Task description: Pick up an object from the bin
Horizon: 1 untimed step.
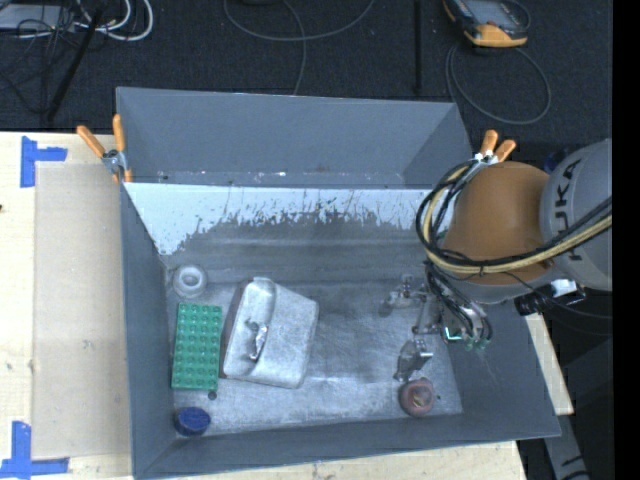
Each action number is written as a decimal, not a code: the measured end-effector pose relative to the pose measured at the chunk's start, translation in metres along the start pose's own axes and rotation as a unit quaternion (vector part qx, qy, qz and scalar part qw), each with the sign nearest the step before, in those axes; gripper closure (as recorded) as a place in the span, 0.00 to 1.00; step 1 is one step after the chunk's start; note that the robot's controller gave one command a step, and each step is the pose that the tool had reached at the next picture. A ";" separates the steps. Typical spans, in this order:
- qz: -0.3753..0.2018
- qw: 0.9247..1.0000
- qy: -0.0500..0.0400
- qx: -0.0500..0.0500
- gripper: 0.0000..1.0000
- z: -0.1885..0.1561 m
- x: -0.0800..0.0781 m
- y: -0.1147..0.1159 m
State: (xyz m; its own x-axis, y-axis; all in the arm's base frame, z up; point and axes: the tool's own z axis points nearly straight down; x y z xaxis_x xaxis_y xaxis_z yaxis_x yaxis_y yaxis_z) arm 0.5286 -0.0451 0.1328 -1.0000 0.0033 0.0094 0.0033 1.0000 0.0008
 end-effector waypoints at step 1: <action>-0.086 0.996 -0.002 0.001 0.00 0.017 0.017 -0.086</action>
Offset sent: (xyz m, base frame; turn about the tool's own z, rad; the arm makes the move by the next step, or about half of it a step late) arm -0.0166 -0.0821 -0.0152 -0.1785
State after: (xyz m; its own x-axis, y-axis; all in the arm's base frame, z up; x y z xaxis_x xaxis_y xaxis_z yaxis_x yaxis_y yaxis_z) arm 0.5106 -0.1306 0.1162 -0.9856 -0.1690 0.0045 -0.1690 0.9856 -0.0010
